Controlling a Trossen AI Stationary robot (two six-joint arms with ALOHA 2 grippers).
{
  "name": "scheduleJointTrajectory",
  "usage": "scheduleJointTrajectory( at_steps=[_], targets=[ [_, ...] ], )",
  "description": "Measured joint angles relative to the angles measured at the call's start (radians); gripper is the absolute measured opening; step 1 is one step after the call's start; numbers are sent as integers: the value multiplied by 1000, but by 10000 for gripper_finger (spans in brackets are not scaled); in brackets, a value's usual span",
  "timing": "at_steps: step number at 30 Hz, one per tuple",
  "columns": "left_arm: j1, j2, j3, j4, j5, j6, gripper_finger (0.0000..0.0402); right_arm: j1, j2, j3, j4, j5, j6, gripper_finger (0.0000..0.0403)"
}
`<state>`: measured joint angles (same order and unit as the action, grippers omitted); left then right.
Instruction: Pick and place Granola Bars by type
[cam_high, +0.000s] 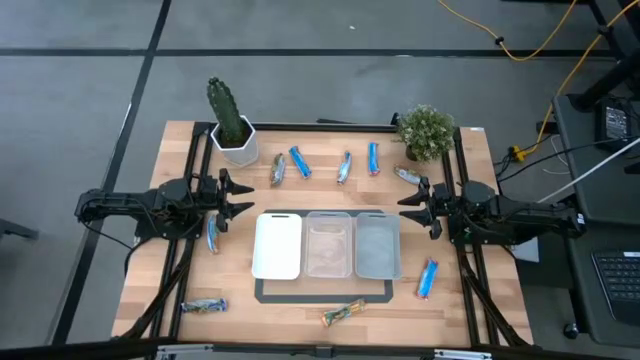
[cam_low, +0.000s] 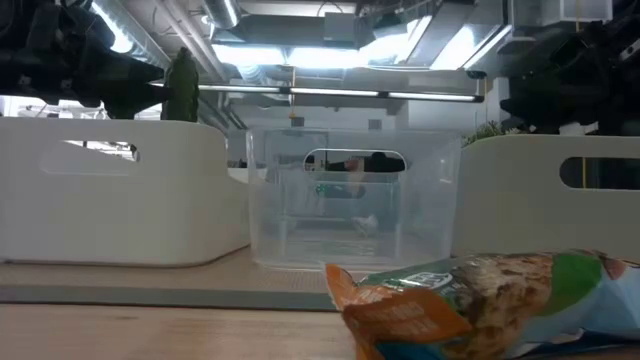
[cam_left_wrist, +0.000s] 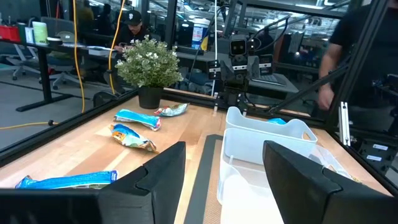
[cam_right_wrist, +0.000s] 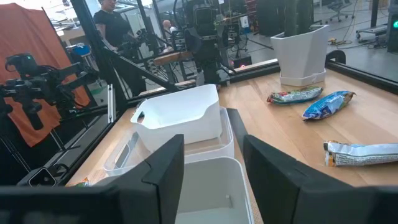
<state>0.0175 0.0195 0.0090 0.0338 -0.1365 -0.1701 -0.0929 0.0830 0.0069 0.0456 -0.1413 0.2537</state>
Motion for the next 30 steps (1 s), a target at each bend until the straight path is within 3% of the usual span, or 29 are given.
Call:
scheduleJointTrajectory(
  at_steps=[30],
  targets=[
    [0,0,0,0,0,0,207,0,0,0,0,0,0,168]
  ],
)
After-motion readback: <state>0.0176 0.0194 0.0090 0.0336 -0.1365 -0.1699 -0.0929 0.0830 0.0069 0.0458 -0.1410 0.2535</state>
